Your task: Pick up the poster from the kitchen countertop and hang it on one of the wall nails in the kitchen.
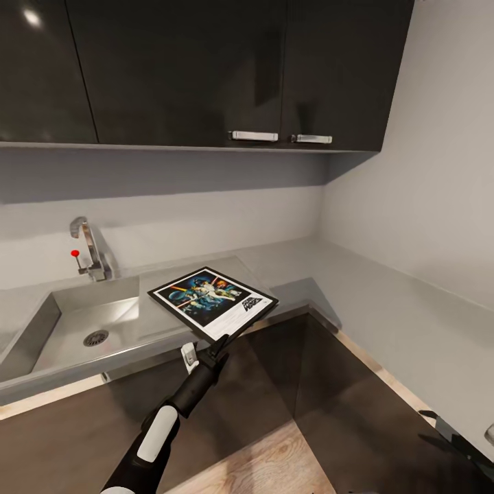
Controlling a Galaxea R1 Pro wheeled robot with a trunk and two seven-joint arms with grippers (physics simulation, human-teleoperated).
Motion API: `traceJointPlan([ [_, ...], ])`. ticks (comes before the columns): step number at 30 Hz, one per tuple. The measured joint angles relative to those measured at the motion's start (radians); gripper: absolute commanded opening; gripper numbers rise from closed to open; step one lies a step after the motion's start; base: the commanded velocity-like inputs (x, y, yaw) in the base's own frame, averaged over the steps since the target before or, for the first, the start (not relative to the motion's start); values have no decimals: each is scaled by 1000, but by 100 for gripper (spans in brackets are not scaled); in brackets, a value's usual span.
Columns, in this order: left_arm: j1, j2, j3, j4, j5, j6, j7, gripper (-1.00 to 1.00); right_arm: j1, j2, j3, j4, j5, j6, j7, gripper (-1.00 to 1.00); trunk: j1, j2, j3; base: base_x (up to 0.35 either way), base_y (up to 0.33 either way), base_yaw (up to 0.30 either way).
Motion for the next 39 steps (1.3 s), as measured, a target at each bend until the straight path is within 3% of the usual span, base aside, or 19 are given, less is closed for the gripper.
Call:
traceJointPlan([
  [39, 0, 0, 5, 1, 0, 1, -1, 100, 0, 1, 0, 0, 0, 0, 0, 100, 0, 0, 0, 22, 0, 0],
])
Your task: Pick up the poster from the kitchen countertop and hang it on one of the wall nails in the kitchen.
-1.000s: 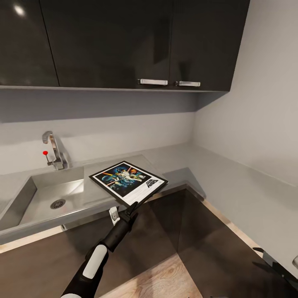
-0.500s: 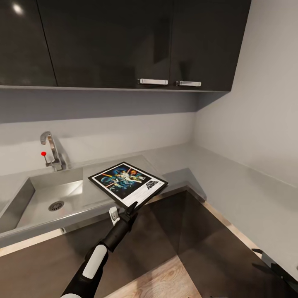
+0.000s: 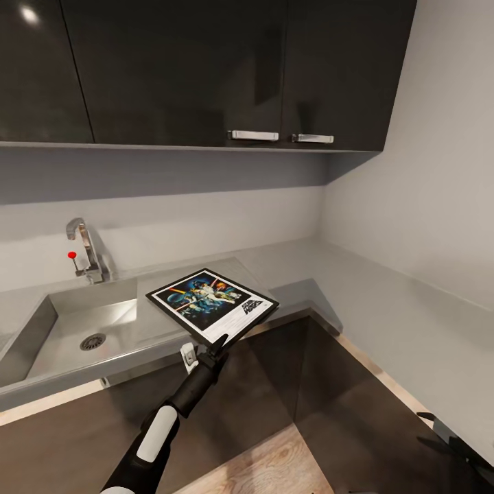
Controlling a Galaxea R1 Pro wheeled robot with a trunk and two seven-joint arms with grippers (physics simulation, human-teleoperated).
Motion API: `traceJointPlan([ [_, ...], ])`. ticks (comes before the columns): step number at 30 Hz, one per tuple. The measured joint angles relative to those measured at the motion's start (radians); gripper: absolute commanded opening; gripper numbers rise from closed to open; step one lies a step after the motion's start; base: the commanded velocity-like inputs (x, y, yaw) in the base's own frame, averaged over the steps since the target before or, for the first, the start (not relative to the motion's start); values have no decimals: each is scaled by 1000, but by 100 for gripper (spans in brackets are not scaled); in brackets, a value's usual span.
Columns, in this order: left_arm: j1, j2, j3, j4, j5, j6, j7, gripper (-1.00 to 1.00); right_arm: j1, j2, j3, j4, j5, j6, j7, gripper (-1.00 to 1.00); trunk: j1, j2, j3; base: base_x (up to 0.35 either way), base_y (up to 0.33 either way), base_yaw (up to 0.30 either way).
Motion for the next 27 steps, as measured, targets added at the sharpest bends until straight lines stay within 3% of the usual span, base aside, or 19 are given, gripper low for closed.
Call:
traceJointPlan([
  [27, 0, 0, 0, 0, 0, 1, 1, 100, 0, 0, 0, 2, 0, 0, 0, 100, 0, 0, 0, 24, 0, 0],
])
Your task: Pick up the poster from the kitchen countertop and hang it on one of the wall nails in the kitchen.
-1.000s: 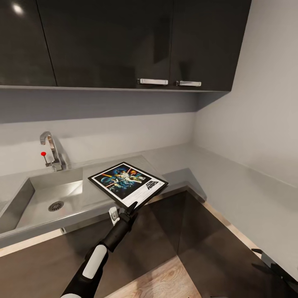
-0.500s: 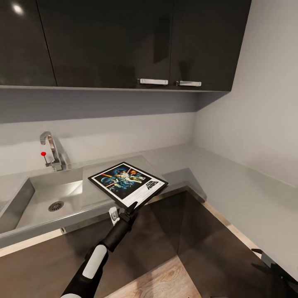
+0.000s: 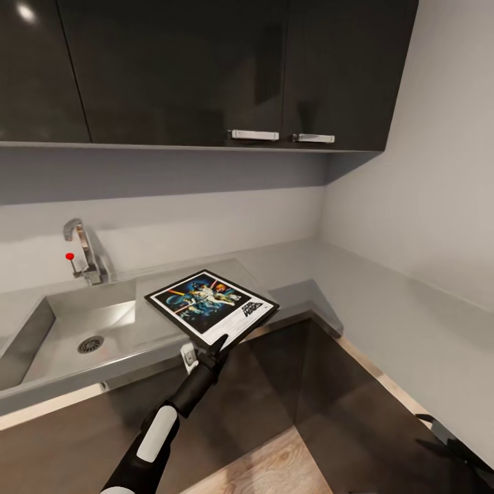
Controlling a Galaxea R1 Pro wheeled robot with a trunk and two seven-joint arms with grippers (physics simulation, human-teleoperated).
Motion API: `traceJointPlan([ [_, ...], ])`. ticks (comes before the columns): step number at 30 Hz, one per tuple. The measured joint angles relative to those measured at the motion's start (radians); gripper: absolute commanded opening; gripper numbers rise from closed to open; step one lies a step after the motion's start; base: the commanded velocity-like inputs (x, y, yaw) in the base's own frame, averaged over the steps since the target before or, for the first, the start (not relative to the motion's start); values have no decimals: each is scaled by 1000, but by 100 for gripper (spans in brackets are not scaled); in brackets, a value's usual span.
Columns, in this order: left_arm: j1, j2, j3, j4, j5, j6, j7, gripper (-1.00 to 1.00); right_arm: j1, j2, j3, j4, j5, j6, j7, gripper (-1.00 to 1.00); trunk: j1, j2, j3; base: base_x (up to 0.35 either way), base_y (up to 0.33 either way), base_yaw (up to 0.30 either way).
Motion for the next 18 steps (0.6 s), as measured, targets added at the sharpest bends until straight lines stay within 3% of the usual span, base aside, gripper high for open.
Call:
traceJointPlan([
  [18, 0, 0, -2, 0, 0, 1, 1, 100, 0, 0, 0, 0, 0, 0, 0, 100, 0, 0, 0, 13, 0, 0],
])
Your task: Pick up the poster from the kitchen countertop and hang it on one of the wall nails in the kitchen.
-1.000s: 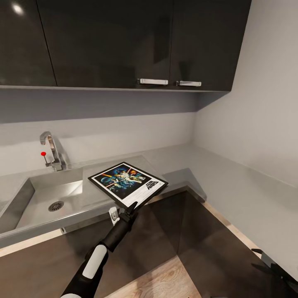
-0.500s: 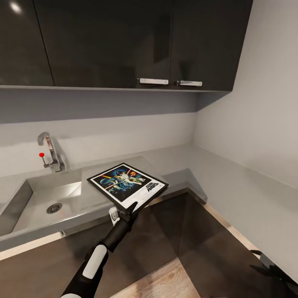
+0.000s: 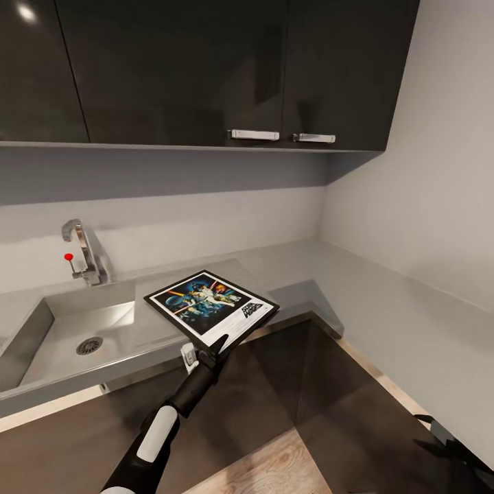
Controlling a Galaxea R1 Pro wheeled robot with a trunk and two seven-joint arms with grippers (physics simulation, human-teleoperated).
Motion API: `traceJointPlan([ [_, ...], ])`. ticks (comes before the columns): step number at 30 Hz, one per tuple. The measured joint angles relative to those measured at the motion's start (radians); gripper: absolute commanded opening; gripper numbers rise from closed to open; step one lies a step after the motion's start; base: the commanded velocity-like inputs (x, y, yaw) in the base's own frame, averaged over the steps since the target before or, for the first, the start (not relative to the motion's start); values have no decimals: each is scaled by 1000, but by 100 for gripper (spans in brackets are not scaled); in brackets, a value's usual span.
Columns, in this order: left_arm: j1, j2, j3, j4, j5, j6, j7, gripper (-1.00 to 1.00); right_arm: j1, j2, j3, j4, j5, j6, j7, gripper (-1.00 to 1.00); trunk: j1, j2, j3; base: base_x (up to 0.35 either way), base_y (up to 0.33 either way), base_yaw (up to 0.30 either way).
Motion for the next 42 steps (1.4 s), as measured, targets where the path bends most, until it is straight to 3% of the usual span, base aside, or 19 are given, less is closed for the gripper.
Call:
traceJointPlan([
  [4, 0, 0, 0, -1, 0, 0, 0, 100, 0, 0, 0, 0, 0, 0, 0, 100, 0, 0, 0, 0, 0, 0],
  [5, 0, 0, -1, -1, 0, 0, 0, -100, 0, 0, 0, 0, 0, 0, 0, 100, 0, 0, 0, 0, 0, 0],
  [27, 0, 0, -3, -3, 4, 3, -1, -100, 0, 0, 0, 2, 1, 0, 0, 100, 0, 0, 1, 0, 0, 0],
  [42, 0, 0, -4, -26, 2, 2, -4, -100, 0, 0, 1, 2, 1, -3, 0, 100, 0, 0, 23, 0, 0, 0],
])
